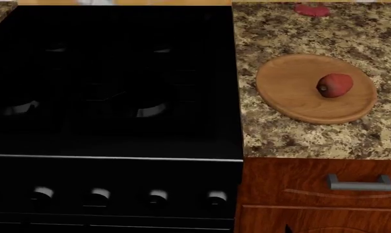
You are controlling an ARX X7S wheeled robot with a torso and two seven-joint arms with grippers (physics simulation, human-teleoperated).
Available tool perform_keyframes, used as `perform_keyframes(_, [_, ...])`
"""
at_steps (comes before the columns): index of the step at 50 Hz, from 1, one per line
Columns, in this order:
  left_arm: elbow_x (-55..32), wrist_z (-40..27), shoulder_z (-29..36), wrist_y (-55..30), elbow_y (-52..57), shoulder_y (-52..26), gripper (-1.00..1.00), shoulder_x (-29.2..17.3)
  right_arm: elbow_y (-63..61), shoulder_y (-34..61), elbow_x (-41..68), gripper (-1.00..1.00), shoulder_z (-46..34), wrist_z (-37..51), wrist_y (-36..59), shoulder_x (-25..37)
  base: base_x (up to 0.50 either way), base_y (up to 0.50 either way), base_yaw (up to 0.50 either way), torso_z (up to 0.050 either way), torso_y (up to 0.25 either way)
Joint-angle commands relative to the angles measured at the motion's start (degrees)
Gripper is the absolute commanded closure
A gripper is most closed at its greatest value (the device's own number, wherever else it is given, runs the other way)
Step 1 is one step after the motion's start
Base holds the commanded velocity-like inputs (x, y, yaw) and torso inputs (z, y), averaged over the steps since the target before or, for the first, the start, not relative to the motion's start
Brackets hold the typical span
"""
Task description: Pick the sweet potato from the counter and place it in the microwave.
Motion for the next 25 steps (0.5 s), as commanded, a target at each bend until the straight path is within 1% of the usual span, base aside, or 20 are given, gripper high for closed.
perform_keyframes(1, [0.1,-1.1,1.1,-0.5,0.3,-0.1,-1.0,-0.6,0.3,0.2,0.7,-1.0,-0.6,0.6,-0.3,0.6,0.0,0.0,0.0,0.0,0.0])
perform_keyframes(2, [-0.6,-1.0,0.6,0.9,0.1,0.1,-1.0,-0.6,0.3,0.2,0.8,-1.0,-0.7,0.7,-0.3,0.6,0.0,0.0,0.0,0.0,0.0])
perform_keyframes(8, [-0.8,-1.8,0.5,1.9,0.1,0.4,-1.0,-0.7,-0.1,-0.1,1.2,-1.0,-0.7,1.1,-0.6,0.8,0.0,0.0,0.0,0.0,0.0])
perform_keyframes(10, [-1.4,-3.0,-0.3,-0.6,1.3,0.0,-1.0,-0.7,-1.7,0.0,2.1,-1.0,-0.5,1.3,1.7,1.1,0.0,0.0,0.0,0.0,0.0])
perform_keyframes(11, [0.5,-4.7,-0.2,-0.6,2.9,0.4,-1.0,-0.8,-3.6,0.3,2.8,-1.0,-0.2,2.0,5.4,1.2,0.0,0.0,0.0,0.0,0.0])
perform_keyframes(14, [1.1,-7.3,-1.2,-7.7,9.4,0.6,-1.0,-1.2,-7.2,0.7,2.3,-1.0,-0.4,3.9,10.6,1.6,0.0,0.0,0.0,0.0,0.0])
perform_keyframes(17, [3.3,-10.8,-1.7,-18.5,18.8,0.2,-1.0,-1.6,-11.7,0.6,3.7,-1.0,0.7,4.6,14.2,2.2,0.0,0.0,0.0,0.0,0.0])
perform_keyframes(21, [2.0,-11.5,-2.3,-30.4,30.7,-1.5,-1.0,-1.9,-17.9,1.0,4.8,-1.0,1.8,6.2,19.4,3.0,0.0,0.0,0.0,0.0,0.0])
perform_keyframes(22, [1.4,-11.5,-2.6,-32.3,32.6,-1.7,-1.0,-1.9,-18.8,1.1,4.7,-1.0,1.8,6.5,20.2,3.2,0.0,0.0,0.0,0.0,0.0])
perform_keyframes(23, [0.6,-11.9,-3.1,-38.0,36.9,-3.0,-1.0,-2.0,-21.2,1.3,5.1,-1.0,2.1,6.8,21.9,3.6,0.0,0.0,0.0,0.0,0.0])
perform_keyframes(24, [0.2,-12.0,-3.3,-41.9,39.9,-4.0,-1.0,-2.0,-22.9,1.6,5.8,-1.0,2.5,6.9,23.5,3.9,0.0,0.0,0.0,0.0,0.0])
perform_keyframes(25, [-0.1,-12.1,-3.4,-43.6,41.4,-4.4,-1.0,-2.1,-23.6,1.8,6.1,-1.0,2.7,7.0,24.3,4.1,0.0,0.0,0.0,0.0,0.0])
